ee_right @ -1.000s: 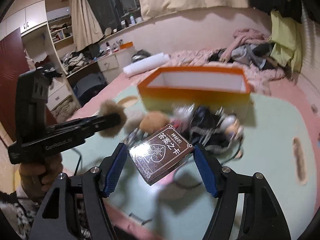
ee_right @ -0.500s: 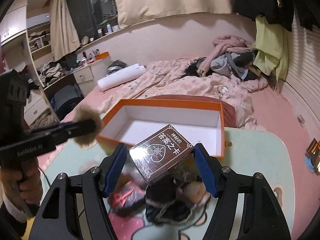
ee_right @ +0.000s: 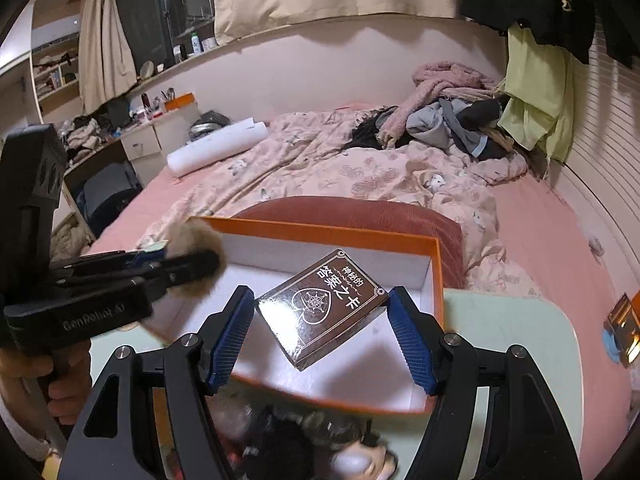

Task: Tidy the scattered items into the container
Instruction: 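Carry card box into orange box with right tool while left tool carries brown pom-pom, then pull both tools back out of the orange box toward the pile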

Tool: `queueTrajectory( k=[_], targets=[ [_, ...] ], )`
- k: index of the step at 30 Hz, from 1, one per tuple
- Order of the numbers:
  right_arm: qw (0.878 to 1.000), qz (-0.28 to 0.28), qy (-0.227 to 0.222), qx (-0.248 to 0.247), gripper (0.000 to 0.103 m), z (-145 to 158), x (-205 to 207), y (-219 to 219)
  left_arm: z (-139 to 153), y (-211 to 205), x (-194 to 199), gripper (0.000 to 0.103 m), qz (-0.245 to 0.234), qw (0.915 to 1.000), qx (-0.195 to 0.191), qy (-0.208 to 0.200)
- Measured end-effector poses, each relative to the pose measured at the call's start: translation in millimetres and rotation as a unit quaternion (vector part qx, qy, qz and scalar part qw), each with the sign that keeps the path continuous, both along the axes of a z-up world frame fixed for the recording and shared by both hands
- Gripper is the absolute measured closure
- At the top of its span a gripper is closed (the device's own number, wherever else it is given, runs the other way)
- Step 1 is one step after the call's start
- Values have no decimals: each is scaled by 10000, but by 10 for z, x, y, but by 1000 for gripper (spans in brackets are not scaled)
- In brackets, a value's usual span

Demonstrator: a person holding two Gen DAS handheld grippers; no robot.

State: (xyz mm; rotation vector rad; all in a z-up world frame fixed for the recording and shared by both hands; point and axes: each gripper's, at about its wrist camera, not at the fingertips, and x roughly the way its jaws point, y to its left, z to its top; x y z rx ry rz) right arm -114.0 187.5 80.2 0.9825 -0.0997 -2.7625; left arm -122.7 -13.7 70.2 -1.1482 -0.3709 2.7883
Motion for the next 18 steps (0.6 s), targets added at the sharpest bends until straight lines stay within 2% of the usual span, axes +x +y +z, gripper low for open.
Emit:
queueTrajectory(
  k=[1, 2, 3, 5, 10, 14, 18],
  targets=[
    [10000, -36, 37, 40, 33, 1, -26, 2, 4, -36, -15, 37, 121, 9999, 35, 39],
    [9999, -88, 103, 107, 30, 10, -58, 5, 11, -71, -2, 34, 244, 9996, 58, 100],
    [9997, -138, 119, 165, 21, 18, -87, 11, 25, -111, 12, 33, 325, 9993, 98, 149],
    [9996, -228, 25, 179, 19, 31, -113, 37, 52, -194, 82, 33, 348, 9988, 273, 209],
    [9984, -368, 141, -407, 19, 97, 67, 225, 151, -304, 356, 32, 394, 9980, 352, 355],
    [9935, -623, 303, -906, 19, 218, 363, 402, 232, -302, 688, 27, 308, 9978, 176, 558],
    [9945, -574, 517, -703, 19, 317, 811, 292, 212, -267, 1093, 25, 237, 9978, -136, 596]
  ],
)
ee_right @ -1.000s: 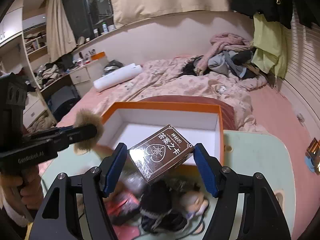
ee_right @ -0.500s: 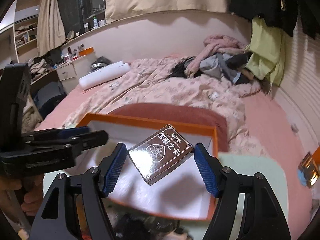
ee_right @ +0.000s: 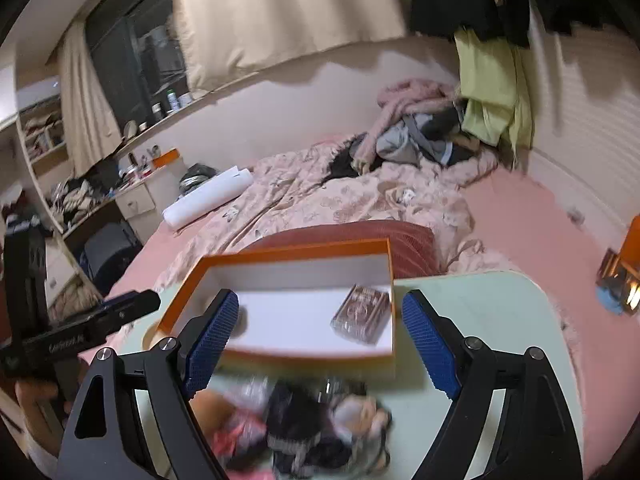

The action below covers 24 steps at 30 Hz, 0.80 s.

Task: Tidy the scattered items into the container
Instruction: 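Pull both tools back out of the orange box toward the pile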

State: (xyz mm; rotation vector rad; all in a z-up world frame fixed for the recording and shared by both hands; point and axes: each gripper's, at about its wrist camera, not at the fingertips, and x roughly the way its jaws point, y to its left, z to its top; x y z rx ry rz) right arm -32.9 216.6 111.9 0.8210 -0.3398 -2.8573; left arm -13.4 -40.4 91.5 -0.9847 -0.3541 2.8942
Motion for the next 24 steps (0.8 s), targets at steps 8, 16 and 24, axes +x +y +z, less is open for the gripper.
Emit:
queueTrajectory(
  k=[8, 16, 24],
  targets=[
    [9952, 460, -695, 504, 19, -561, 585, -404, -424, 242, 639, 26, -174, 9955, -832, -418],
    [9936, 500, -877, 513, 19, -859, 762, -453, -765, 355, 574, 50, -198, 9942, -597, -870],
    [9945, 420, -913, 311, 19, -882, 740, -349, -824, 504, 441, 58, -329, 9913, -863, -932]
  ],
)
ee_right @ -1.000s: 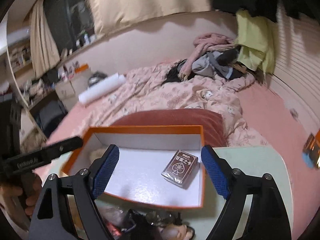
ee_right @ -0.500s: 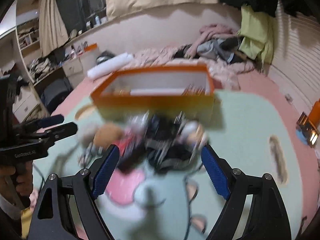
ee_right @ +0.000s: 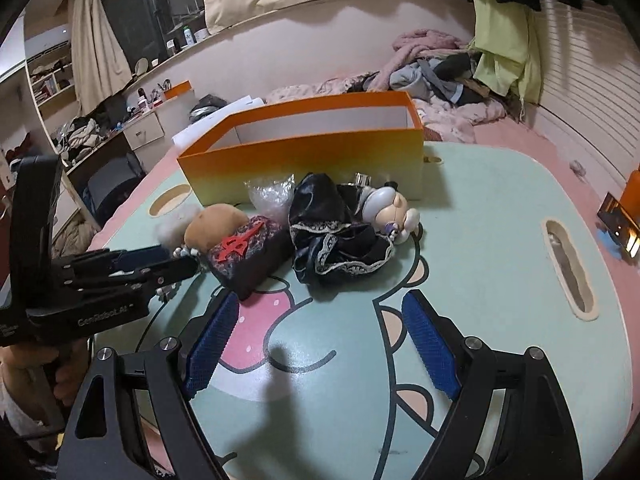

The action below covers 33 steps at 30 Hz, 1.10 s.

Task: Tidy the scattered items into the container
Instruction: 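Pull both tools back out of the orange box toward the pile, then grasp beaded bracelet with left tool while right tool grasps black lace cloth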

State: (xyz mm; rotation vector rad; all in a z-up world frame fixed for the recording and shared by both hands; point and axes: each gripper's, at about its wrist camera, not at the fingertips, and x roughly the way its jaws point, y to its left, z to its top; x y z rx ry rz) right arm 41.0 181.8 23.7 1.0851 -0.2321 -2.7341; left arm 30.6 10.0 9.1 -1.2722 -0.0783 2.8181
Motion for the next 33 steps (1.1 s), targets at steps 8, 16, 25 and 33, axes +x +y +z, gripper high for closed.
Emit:
queueTrajectory(
  k=[8, 16, 25, 33],
  targets=[
    [9999, -104, -17, 51, 21, 3, -133, 58, 28, 27, 88, 78, -192, 9996, 75, 178],
    [9996, 10, -160, 215, 39, 5, -325, -64, 216, 32, 358, 79, -315, 9968, 433, 586],
    [9992, 237, -318, 42, 89, -90, -355, -70, 247, 10, 364, 78, -257, 9963, 546, 608],
    [9983, 479, 144, -293, 102, 119, -79, -37, 259, -16, 372, 78, -213, 9958, 606, 646]
  ],
)
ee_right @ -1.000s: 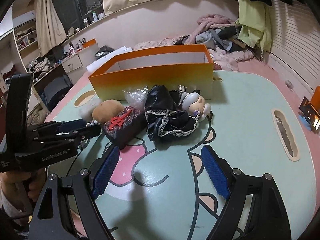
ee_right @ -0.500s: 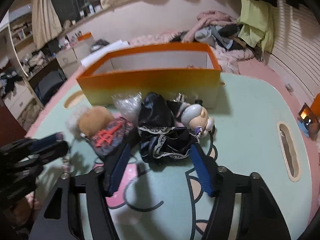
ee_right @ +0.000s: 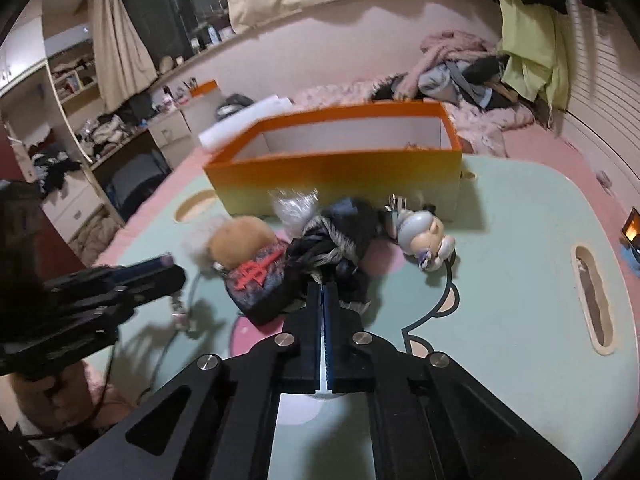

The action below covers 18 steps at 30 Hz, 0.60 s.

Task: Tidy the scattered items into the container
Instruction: 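Grasp beaded bracelet with left tool while right tool grasps black lace cloth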

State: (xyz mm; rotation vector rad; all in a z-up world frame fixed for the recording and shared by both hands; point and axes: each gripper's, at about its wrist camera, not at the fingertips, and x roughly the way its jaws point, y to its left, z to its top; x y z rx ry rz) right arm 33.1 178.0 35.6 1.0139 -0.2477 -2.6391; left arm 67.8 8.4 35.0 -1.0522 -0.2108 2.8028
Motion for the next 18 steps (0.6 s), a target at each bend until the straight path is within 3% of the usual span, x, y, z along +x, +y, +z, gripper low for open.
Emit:
queueTrajectory(
  k=[9, 15, 16, 18],
  targets=[
    [9982, -147, 484, -320, 102, 336, 224, 172, 7, -27, 5, 79, -14, 10000, 56, 21],
    [9984, -189, 158, -515, 100, 145, 237, 243, 2, -31, 7, 79, -30, 10000, 65, 7],
    [9981, -258, 116, -546, 97, 108, 247, 250, 2, -32, 7, 79, -29, 10000, 68, 7],
    [9972, -406, -76, -622, 66, 13, 247, 299, -13, -32, 15, 79, -14, 10000, 62, -4]
  ],
)
